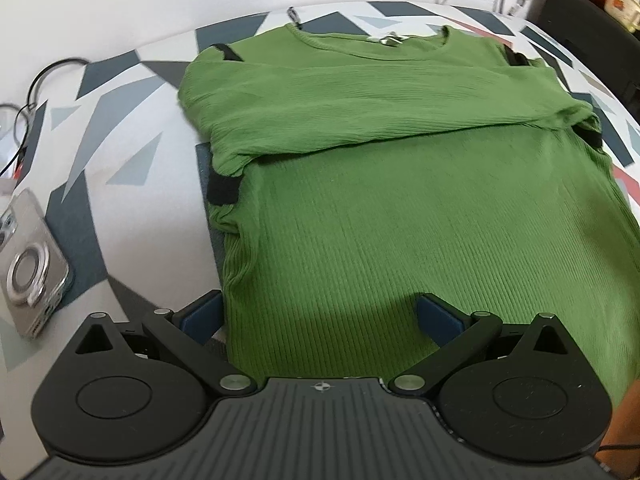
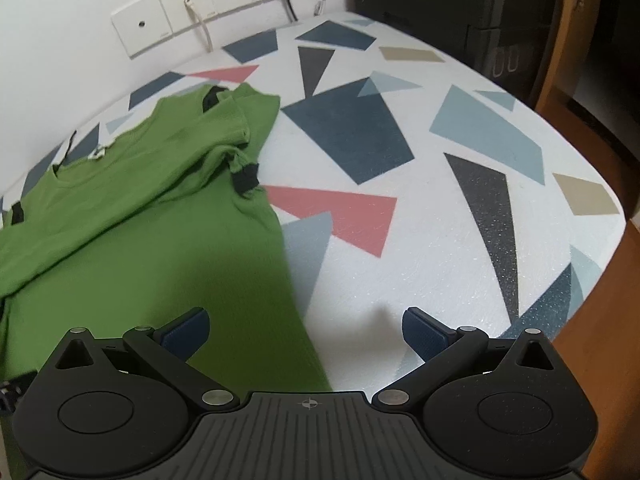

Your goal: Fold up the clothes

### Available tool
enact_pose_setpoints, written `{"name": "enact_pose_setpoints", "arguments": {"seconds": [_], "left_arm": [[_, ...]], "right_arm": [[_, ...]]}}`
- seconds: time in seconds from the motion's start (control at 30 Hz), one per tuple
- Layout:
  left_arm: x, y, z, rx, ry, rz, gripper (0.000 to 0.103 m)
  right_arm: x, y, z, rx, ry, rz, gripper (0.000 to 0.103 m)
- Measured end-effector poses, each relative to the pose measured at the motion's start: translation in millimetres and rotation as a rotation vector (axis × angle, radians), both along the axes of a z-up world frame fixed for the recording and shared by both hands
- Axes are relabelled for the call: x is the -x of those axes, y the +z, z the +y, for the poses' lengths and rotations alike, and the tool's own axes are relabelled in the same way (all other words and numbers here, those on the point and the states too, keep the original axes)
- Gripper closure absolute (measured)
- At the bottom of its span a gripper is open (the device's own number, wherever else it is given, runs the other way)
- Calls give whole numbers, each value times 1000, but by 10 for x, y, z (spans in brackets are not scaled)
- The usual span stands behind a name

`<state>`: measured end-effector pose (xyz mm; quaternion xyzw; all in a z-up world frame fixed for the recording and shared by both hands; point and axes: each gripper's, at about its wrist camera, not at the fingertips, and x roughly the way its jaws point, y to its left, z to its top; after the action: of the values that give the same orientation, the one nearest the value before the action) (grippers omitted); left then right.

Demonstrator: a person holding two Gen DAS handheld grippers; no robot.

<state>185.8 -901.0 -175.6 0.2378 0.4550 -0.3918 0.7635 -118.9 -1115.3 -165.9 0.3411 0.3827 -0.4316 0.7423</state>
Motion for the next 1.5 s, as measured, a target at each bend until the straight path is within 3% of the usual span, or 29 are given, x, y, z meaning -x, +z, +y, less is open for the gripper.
{"name": "enact_pose_setpoints", "arguments": {"seconds": [0.6, 1.5], "left_arm": [[105, 10, 14, -11, 157, 4, 0], [178, -10, 86, 35, 187, -34, 0]], "right_arm": [[206, -176, -186, -64, 37, -6, 1], [143, -237, -223, -48, 125, 74, 1]]}}
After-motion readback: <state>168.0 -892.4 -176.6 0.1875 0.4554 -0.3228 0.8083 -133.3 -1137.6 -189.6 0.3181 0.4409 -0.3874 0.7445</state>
